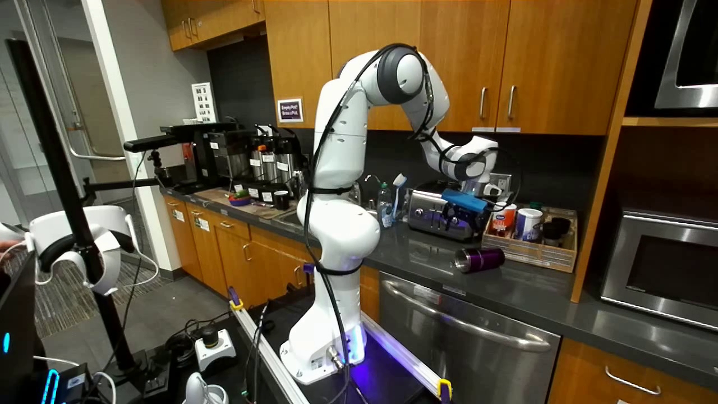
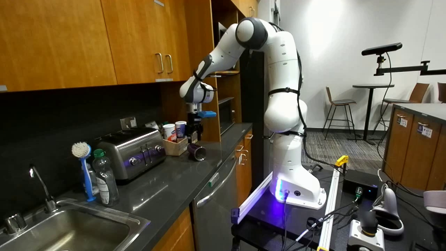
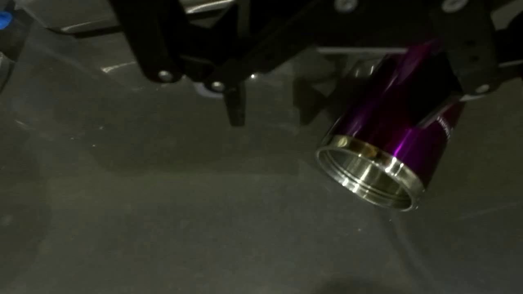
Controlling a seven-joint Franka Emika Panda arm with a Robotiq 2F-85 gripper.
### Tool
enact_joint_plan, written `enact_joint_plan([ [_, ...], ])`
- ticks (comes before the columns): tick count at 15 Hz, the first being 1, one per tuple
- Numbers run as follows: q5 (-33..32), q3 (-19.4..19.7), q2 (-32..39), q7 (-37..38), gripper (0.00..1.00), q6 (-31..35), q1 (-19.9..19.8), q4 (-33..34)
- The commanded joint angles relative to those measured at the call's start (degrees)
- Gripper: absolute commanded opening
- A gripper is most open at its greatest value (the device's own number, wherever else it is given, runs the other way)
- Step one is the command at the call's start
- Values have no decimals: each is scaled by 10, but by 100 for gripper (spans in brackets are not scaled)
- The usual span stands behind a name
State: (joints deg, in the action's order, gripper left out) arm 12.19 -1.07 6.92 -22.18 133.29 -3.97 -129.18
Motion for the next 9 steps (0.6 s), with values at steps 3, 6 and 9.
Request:
enact_joint_plan([
  [3,78,14,19,-9,100,-124,-24,47],
  [6,107,25,14,42,100,-120,-29,46],
  [9,125,34,23,115,100,-91,-26,51],
])
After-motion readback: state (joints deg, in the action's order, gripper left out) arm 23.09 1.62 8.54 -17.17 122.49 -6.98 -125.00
